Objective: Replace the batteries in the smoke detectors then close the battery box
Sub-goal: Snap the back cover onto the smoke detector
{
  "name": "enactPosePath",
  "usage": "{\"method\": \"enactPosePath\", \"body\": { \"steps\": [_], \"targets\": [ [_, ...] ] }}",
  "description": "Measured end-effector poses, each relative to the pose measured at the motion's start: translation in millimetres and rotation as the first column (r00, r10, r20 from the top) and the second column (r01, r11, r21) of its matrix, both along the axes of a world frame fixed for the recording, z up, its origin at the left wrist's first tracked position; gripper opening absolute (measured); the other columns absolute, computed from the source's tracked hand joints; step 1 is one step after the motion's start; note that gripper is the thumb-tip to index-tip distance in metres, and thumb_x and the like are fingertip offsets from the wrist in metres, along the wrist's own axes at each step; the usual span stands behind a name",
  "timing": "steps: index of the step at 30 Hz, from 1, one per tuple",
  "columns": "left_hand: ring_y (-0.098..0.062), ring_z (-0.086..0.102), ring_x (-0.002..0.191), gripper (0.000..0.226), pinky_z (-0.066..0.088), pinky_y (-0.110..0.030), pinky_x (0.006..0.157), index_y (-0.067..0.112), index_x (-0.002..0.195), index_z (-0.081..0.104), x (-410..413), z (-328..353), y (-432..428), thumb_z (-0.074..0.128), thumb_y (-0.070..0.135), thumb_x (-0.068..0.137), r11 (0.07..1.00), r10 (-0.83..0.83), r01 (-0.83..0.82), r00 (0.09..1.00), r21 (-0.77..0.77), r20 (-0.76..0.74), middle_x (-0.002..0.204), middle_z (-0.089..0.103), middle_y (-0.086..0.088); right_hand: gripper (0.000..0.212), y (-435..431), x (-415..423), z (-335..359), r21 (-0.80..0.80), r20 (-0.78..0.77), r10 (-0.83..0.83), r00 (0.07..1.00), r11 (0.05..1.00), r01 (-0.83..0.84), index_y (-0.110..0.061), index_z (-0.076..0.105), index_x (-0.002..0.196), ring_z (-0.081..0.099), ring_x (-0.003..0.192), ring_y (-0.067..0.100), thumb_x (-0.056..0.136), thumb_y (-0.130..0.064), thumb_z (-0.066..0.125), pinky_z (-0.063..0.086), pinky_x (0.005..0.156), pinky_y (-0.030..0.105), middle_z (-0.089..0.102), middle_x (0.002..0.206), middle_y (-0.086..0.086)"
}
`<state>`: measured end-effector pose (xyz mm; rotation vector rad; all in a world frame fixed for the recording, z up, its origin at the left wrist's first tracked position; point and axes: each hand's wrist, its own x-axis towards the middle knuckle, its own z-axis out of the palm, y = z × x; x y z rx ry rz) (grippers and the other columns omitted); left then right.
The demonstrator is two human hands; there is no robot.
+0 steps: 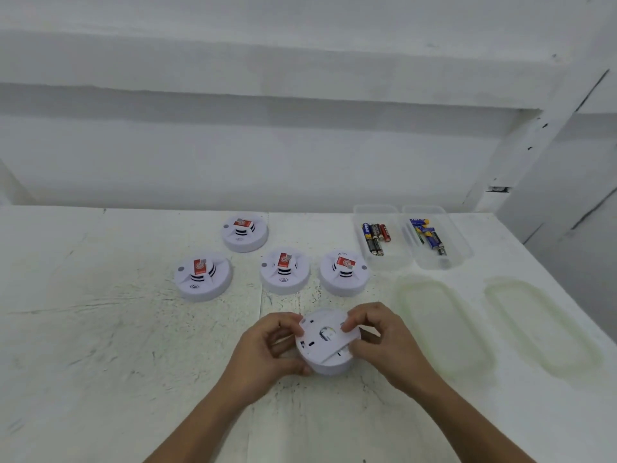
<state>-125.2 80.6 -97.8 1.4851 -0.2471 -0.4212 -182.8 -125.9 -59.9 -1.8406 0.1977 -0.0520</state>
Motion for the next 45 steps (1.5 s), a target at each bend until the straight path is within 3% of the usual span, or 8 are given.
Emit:
{"method": "enactPosePath", "body": {
  "steps": [6,13,22,27,30,33,40,45],
  "targets": [
    [-0.008,0.065,0.107,0.058,0.052,-0.022,0.089,0.013,0.091,0.067,-3,9,3,0.087,-0.014,0.044,0.987,-0.060,0.043,0.992,0.154,0.114,0.115,0.066,0.006,0.032,1,-8,0,-0.206,0.020,0.117,0.993,0.972,-0.110,-0.023,0.070,0.092,0.053,0.107,0.003,0.064,-0.012,0.059,0.047,0.091,0.017,0.050,0.107,-0.005],
    [0.005,0.057,0.110,0.083,0.047,-0.014,0.091,0.036,0.110,0.055,-9,16,1,0.097,0.027,0.039,0.920,-0.187,0.106,0.965,0.378,0.183,0.119,0.061,0.019,0.034,1,-12,1,-0.621,0.038,0.287,0.957,0.757,-0.203,-0.023,0.065,0.107,0.039,0.117,-0.003,0.076,-0.024,0.051,0.027,0.092,-0.002,0.044,0.124,-0.012],
    [0.009,0.046,0.107,0.100,0.043,-0.014,0.086,0.056,0.114,0.032,-2,13,-10,0.093,0.049,0.035,0.814,-0.331,0.128,0.904,0.566,0.272,0.115,0.047,0.030,0.030,11,-15,4,-0.824,-0.013,0.461,0.887,0.497,-0.271,-0.014,0.058,0.105,0.054,0.122,0.028,0.087,-0.024,0.037,0.049,0.096,0.035,0.056,0.131,0.012],
    [0.041,0.012,0.108,0.110,0.005,-0.002,0.108,0.044,0.128,0.028,-2,9,-11,0.081,0.063,0.034,0.809,-0.355,0.141,0.891,0.571,0.284,0.115,0.032,0.044,0.014,18,-14,-1,-0.847,0.003,0.450,0.893,0.476,-0.237,-0.018,0.046,0.095,0.055,0.123,0.028,0.088,-0.029,0.039,0.038,0.100,0.028,0.059,0.127,0.013],
    [0.015,0.033,0.124,0.115,0.025,-0.031,0.116,0.036,0.134,0.039,0,2,-13,0.078,0.070,0.031,0.806,-0.311,0.103,0.912,0.583,0.268,0.120,0.038,0.041,0.026,21,-11,-2,-0.771,-0.028,0.415,0.909,0.570,-0.284,-0.014,0.050,0.094,0.043,0.132,0.023,0.089,-0.033,0.034,0.029,0.103,0.020,0.053,0.136,0.009],
    [-0.011,0.045,0.125,0.117,0.037,-0.040,0.108,0.034,0.136,0.042,1,0,-12,0.082,0.067,0.031,0.797,-0.300,0.077,0.912,0.599,0.281,0.120,0.043,0.037,0.030,18,-10,-5,-0.769,-0.003,0.438,0.899,0.574,-0.282,-0.011,0.053,0.098,0.030,0.139,0.016,0.092,-0.033,0.032,0.020,0.105,0.015,0.043,0.145,0.005],
    [-0.005,0.037,0.128,0.118,0.029,-0.036,0.114,0.036,0.136,0.041,2,0,-12,0.077,0.072,0.030,0.787,-0.308,0.085,0.913,0.612,0.269,0.126,0.042,0.037,0.010,13,-4,-6,-0.724,-0.021,0.475,0.880,0.600,-0.341,-0.008,0.053,0.099,0.025,0.136,0.009,0.095,-0.015,0.048,0.005,0.098,-0.004,0.042,0.146,0.002],
    [-0.006,0.044,0.119,0.108,0.038,-0.036,0.106,0.039,0.131,0.041,1,1,-14,0.080,0.067,0.034,0.789,-0.301,0.064,0.908,0.611,0.293,0.117,0.045,0.040,0.012,11,-3,6,-0.705,-0.060,0.479,0.876,0.601,-0.377,-0.008,0.053,0.102,0.032,0.133,0.010,0.092,-0.015,0.054,0.012,0.093,-0.004,0.040,0.144,-0.004]
  ]
}}
